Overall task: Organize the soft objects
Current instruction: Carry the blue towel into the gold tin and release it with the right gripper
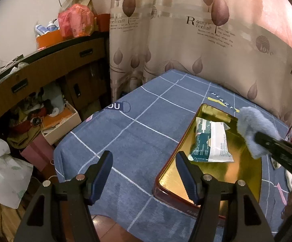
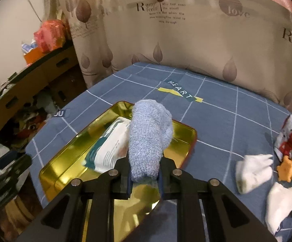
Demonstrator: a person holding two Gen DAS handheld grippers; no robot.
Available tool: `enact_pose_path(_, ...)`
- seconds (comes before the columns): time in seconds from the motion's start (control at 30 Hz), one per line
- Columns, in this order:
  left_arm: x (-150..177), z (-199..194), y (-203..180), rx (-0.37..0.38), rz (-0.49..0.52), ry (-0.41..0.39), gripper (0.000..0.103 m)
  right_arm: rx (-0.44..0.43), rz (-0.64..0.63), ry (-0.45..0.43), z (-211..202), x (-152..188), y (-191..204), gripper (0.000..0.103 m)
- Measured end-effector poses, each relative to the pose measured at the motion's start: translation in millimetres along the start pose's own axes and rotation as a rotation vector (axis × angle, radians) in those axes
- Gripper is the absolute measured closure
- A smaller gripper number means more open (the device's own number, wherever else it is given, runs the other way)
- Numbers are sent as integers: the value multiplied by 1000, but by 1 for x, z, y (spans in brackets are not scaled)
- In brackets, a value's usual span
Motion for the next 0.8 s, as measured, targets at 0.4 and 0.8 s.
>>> enact_pose_path(0.4,1,3,1,-1,-10,16,37,3,-87,20,12,16,16,53)
enact_pose_path(0.8,6,2,-6,5,22,29,37,59,-35,-26,-70,39,-47,52)
Point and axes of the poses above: each gripper's, at about its wrist camera, not at the fingertips, and z roughly the way its jaws point, y to its left, x to its underside, the point moved 4 cm from there along z, roughly the way its jaws point, and after that the axes turned 12 degrees about -y, right-handed, at the moved point
